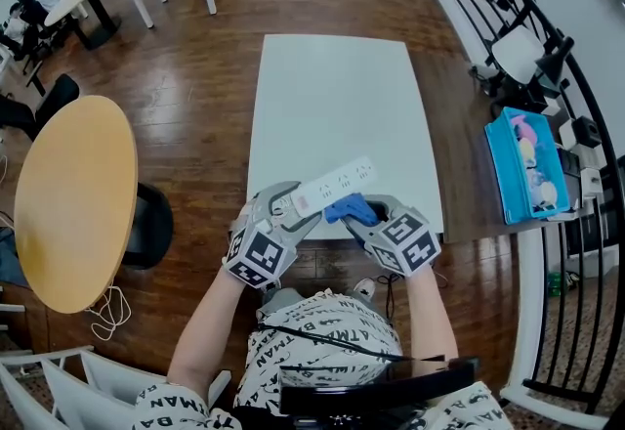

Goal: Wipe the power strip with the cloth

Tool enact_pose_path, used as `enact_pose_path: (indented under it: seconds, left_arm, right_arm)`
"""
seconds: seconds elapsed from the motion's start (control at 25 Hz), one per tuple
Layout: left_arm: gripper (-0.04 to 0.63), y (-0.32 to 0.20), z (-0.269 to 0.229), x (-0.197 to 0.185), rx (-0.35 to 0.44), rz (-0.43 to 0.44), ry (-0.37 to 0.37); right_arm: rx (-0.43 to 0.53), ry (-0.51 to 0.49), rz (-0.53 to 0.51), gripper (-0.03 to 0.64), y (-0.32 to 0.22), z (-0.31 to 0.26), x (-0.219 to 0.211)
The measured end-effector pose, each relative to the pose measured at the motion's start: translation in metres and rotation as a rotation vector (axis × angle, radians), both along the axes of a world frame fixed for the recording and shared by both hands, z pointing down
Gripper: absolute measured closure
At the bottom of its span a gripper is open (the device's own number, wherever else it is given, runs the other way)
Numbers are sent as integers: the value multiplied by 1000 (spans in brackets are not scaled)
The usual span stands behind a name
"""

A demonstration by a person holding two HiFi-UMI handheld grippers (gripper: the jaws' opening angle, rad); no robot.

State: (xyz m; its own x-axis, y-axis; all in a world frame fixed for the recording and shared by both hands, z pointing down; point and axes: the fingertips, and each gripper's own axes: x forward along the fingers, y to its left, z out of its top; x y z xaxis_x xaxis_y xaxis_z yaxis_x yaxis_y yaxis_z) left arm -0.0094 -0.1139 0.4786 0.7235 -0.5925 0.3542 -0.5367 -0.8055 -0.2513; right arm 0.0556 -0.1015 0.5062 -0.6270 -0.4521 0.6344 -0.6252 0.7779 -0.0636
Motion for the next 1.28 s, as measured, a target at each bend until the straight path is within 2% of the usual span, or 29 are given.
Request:
enact_pose_path:
  seconds: [0.44, 0.64, 0.76, 0.88, 1.08, 1.16, 1.28]
  left_arm:
    - [314, 13, -5, -7, -4, 44, 18]
    - [314, 25, -7, -5, 7, 103, -12]
    - [314, 33, -5, 0, 19, 145, -49]
    - [314, 34, -6, 1, 18, 160, -51]
    - [314, 40, -5, 6, 14, 213, -61]
    - [314, 44, -4, 7, 11, 241, -69]
    - [314, 50, 0, 9, 14, 277, -97]
  right_arm:
    - [0, 63, 131, 477, -22, 5, 66]
    - [14, 69, 188, 477, -33, 1, 92]
    - [34, 102, 179, 477, -38, -3, 94]
    - [53, 139, 152, 477, -41, -5, 94]
    - [57, 146, 124, 477, -43, -7, 96]
    - [56, 132, 114, 477, -44, -8, 95]
    - [53, 57, 113, 477, -46, -17, 95]
